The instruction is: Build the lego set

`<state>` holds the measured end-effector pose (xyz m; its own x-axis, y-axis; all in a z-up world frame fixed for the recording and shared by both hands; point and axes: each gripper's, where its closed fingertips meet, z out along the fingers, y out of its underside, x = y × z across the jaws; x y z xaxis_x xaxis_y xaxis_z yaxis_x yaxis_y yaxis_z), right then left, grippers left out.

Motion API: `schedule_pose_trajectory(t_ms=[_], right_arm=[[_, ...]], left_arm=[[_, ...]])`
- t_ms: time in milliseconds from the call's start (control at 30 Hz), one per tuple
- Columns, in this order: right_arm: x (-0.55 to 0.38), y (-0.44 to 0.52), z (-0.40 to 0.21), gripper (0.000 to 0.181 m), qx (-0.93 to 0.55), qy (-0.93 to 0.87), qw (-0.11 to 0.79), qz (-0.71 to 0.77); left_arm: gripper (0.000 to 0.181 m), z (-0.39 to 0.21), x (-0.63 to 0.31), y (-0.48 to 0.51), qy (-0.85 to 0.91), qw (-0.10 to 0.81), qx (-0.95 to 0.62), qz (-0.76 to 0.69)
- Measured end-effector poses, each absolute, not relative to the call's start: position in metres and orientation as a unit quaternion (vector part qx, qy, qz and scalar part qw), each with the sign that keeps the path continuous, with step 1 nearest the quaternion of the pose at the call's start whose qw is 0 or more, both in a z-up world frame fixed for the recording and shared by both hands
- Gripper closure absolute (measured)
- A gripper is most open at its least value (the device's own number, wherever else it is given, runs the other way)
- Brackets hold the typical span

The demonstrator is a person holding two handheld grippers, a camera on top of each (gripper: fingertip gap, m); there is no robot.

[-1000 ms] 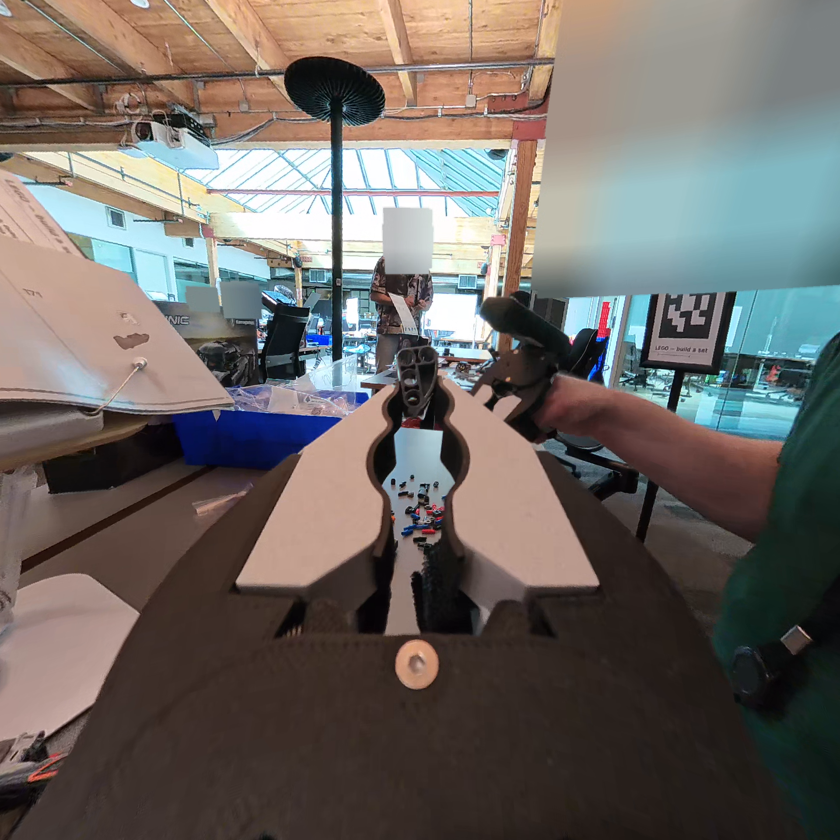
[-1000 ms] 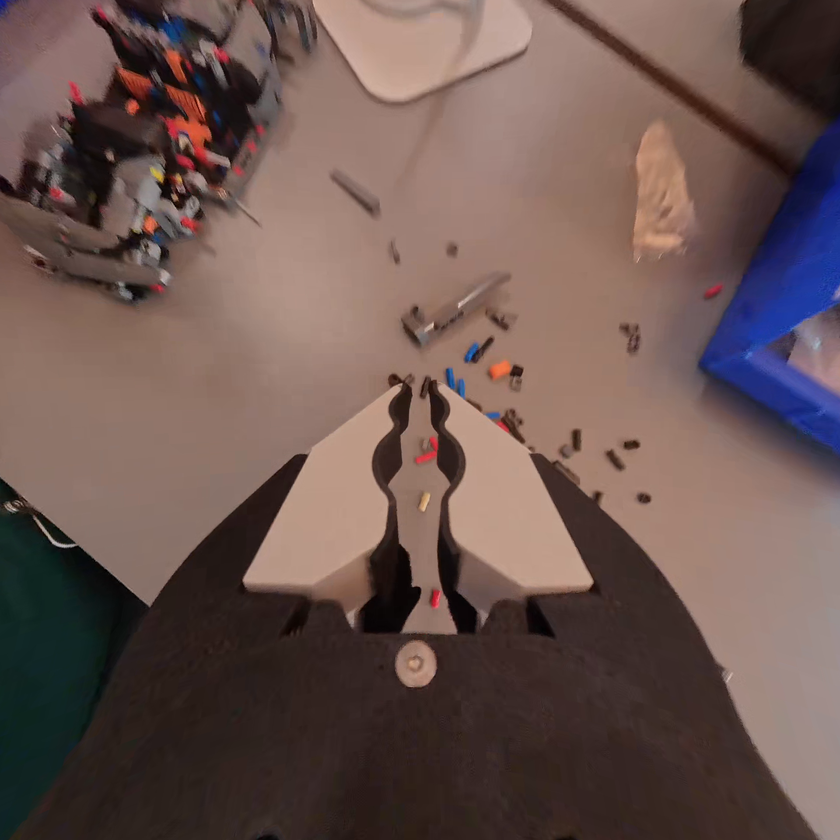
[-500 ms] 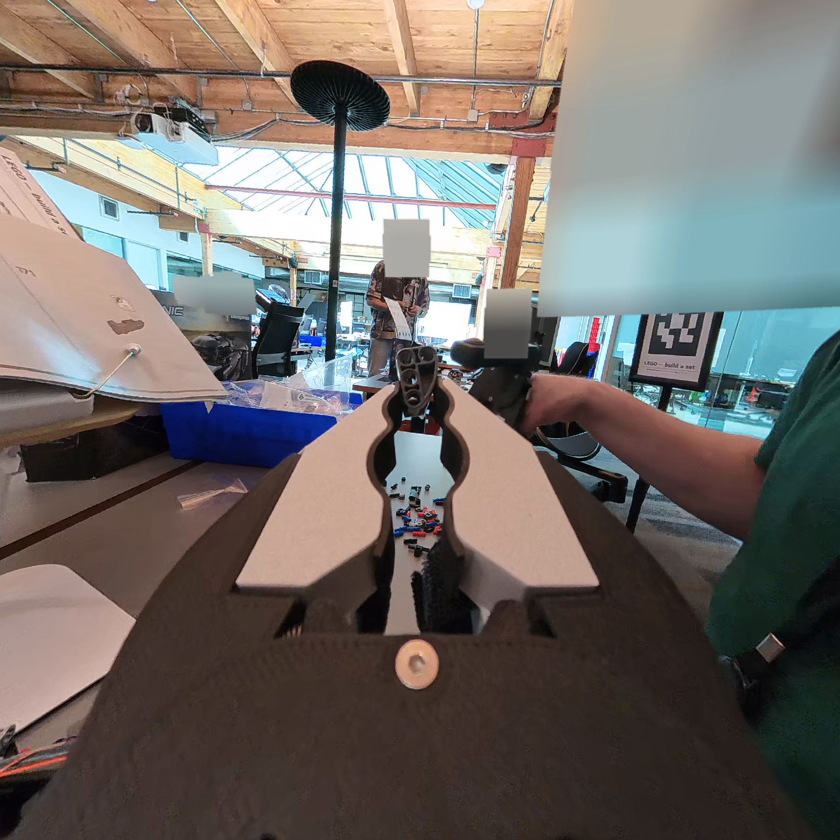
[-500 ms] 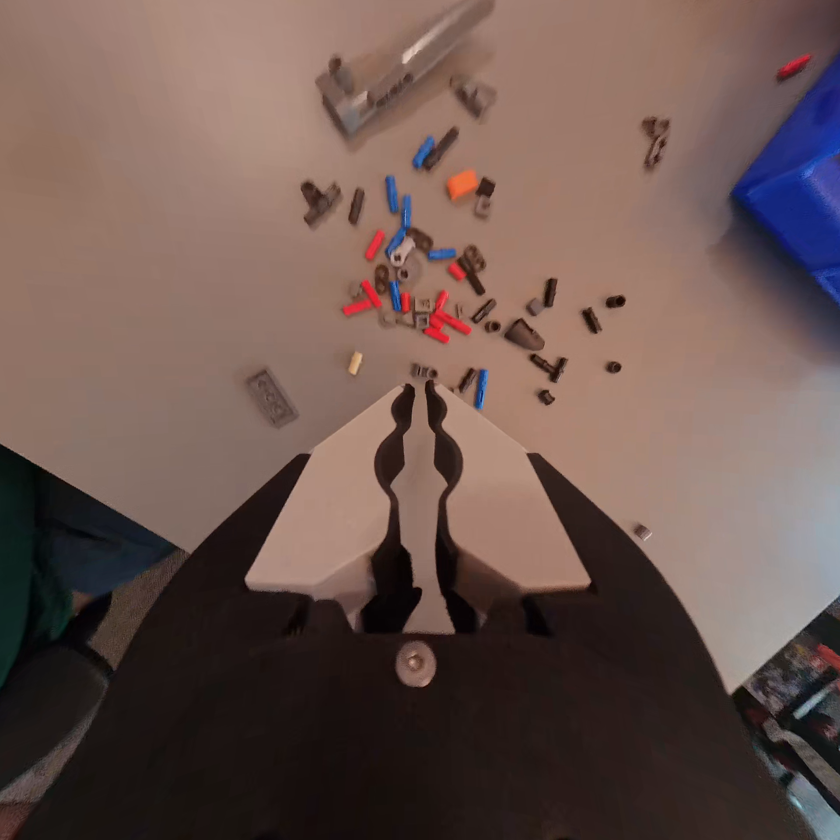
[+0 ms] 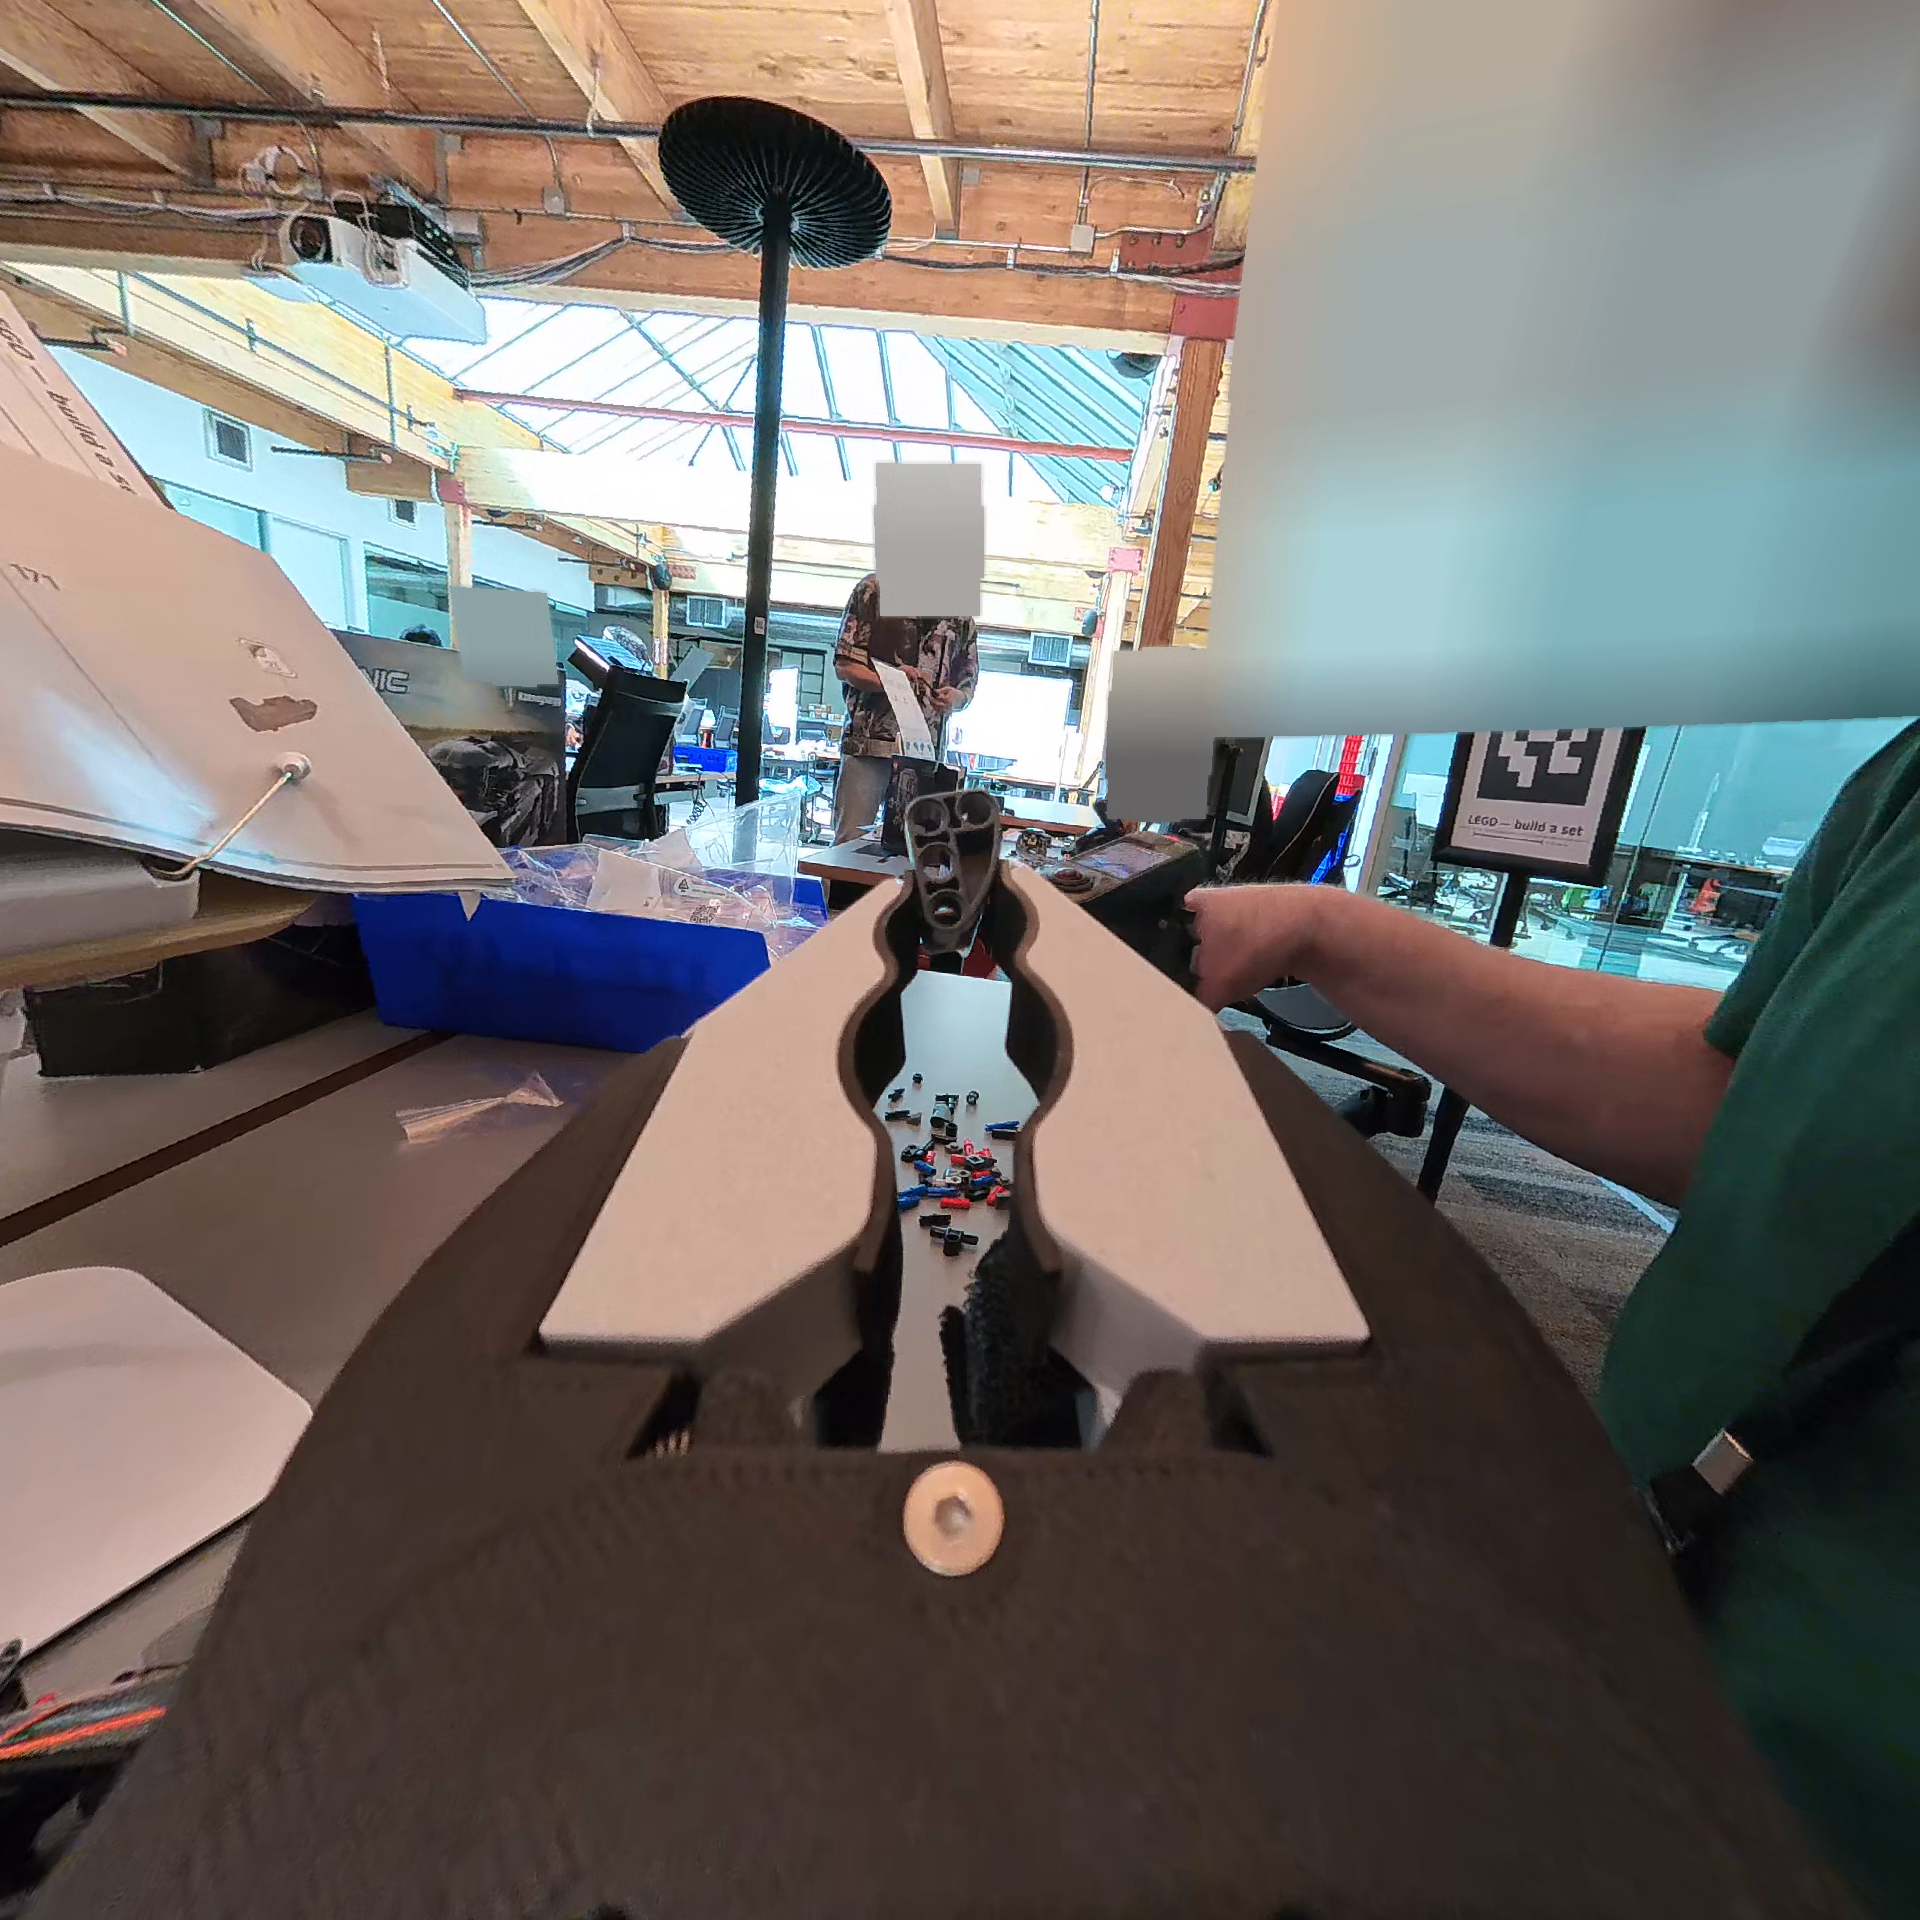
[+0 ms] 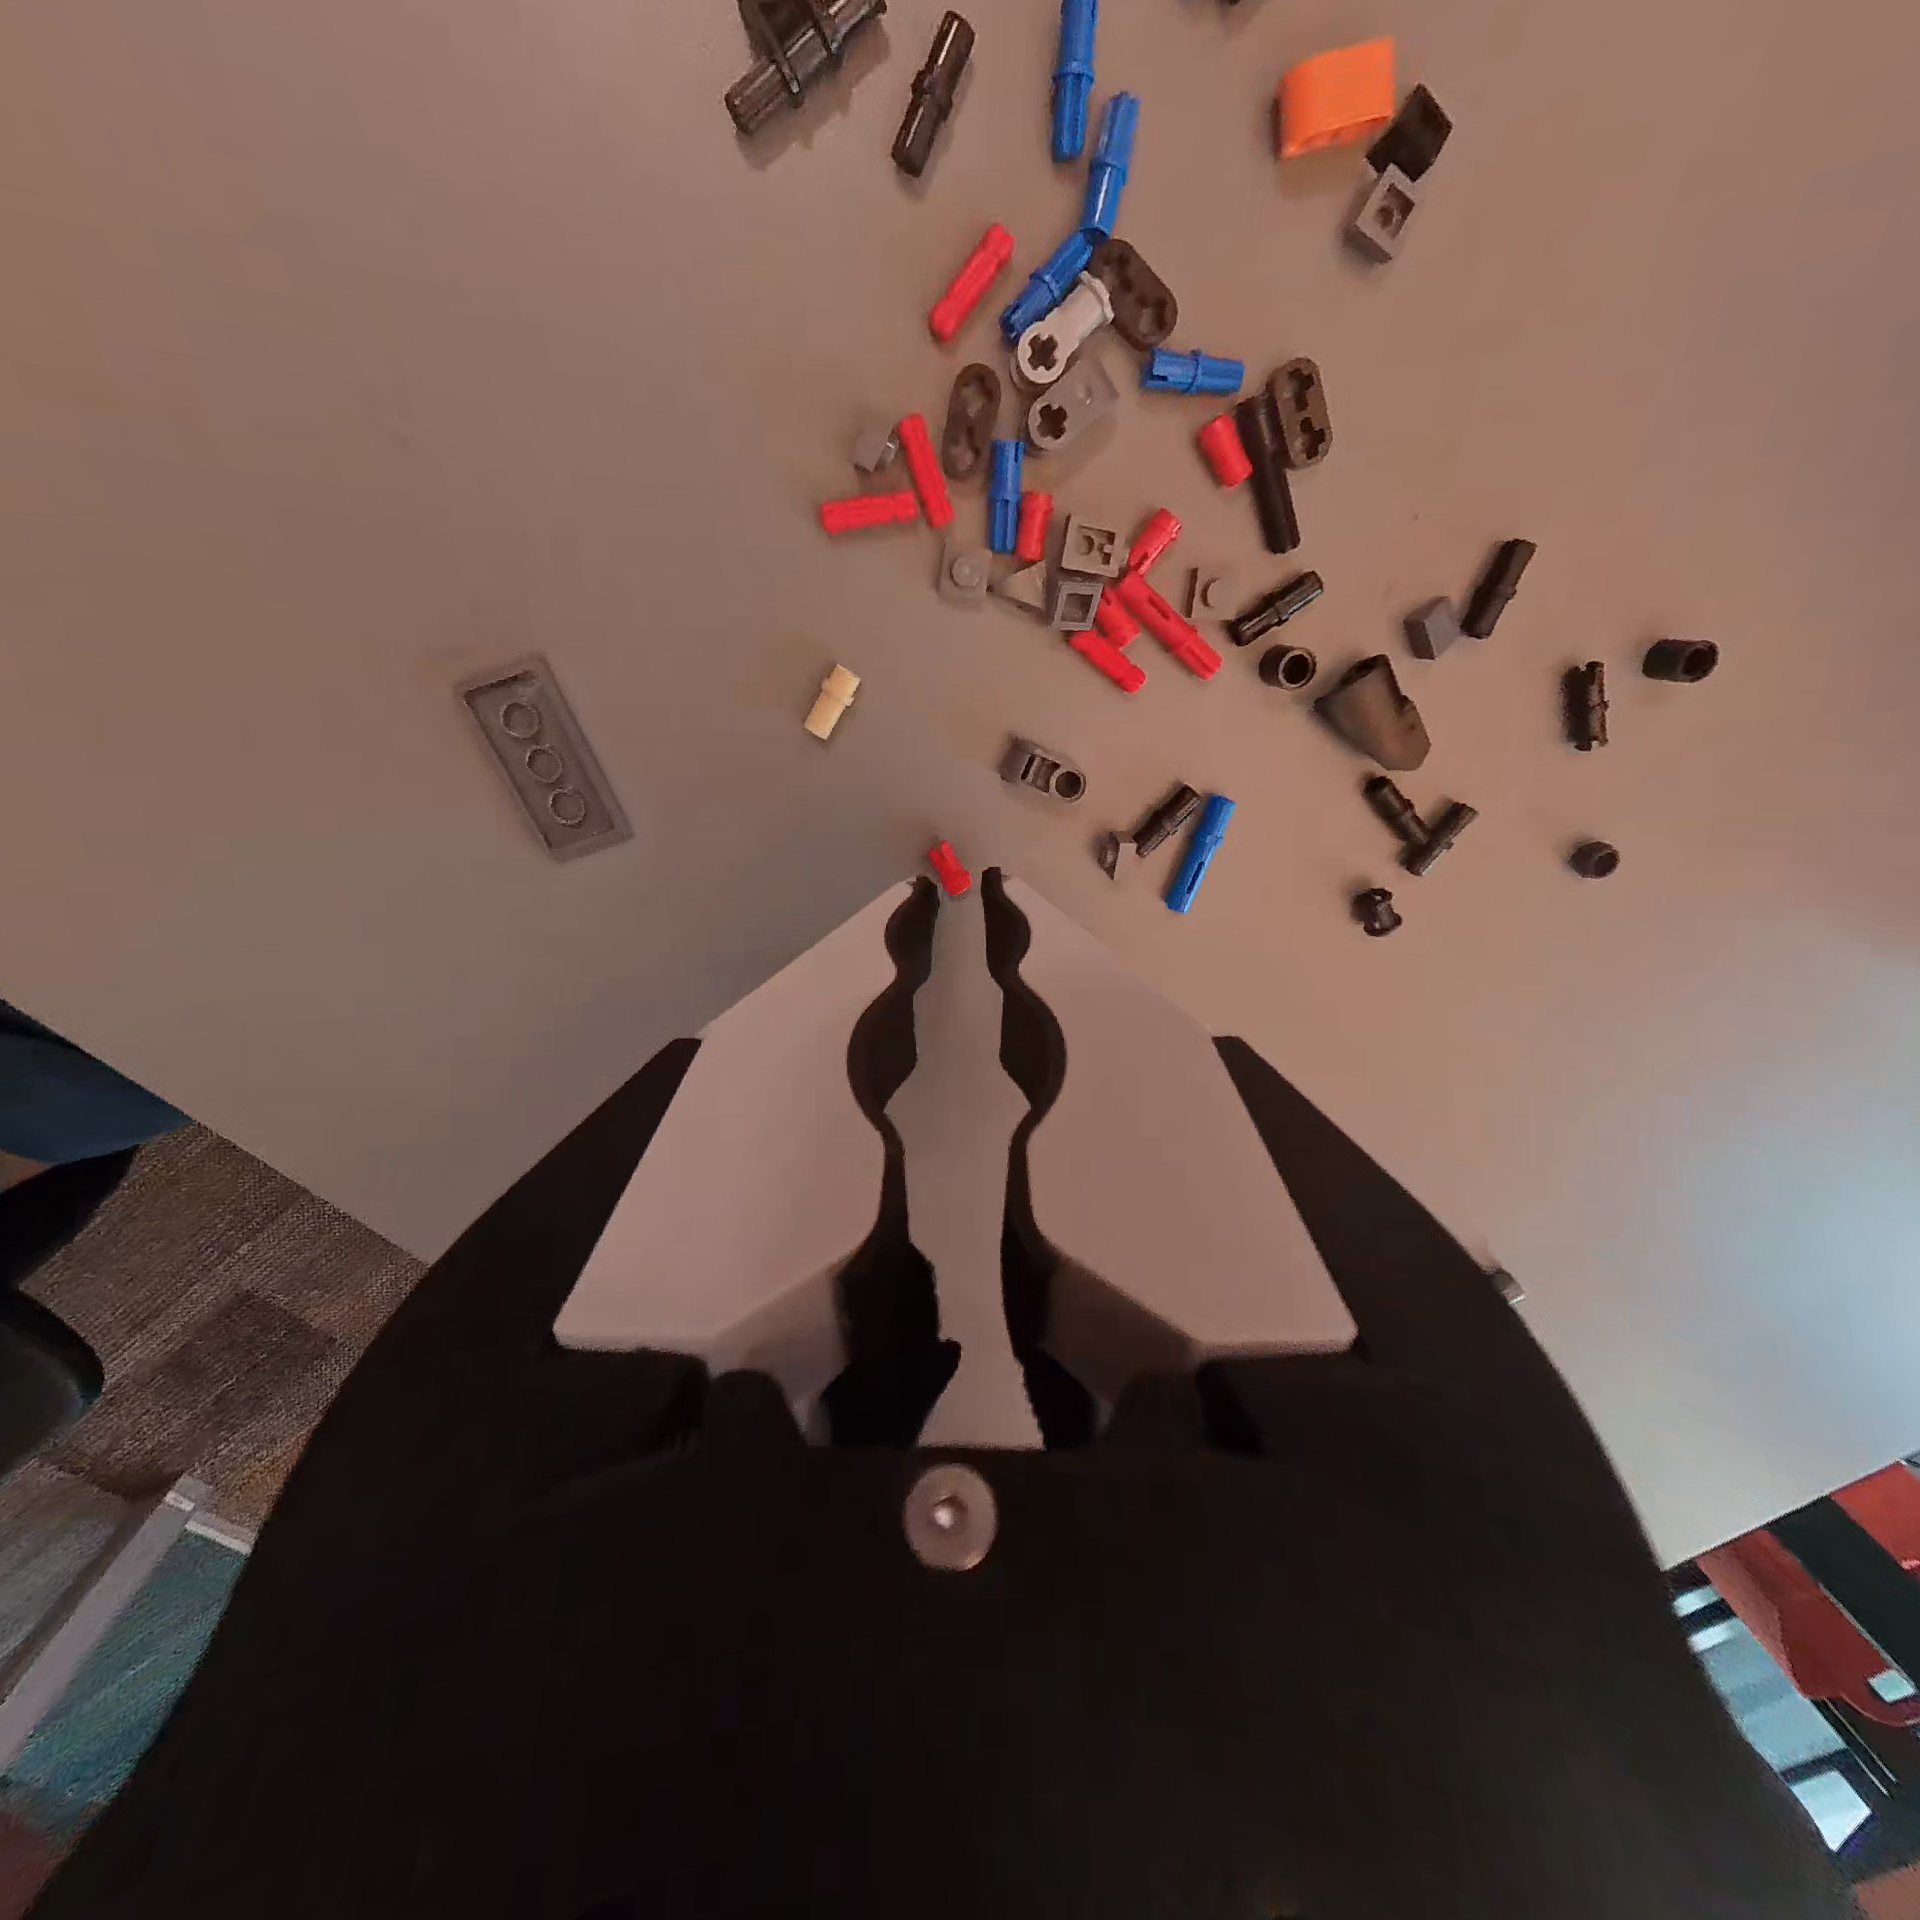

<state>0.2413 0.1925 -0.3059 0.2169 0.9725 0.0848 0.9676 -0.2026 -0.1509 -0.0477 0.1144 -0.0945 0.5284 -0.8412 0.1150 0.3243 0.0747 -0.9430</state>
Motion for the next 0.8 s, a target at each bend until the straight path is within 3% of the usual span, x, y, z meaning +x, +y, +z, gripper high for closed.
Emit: schedule_pose_trajectory(t_ms=[800], right_arm=[[0.235,0.183,-0.311,0.181,-0.771,-0.627,0.100,0.044]], left_arm=[[0.171,-0.100,-0.039,0.118,0.250,0.683,-0.540,-0.423]])
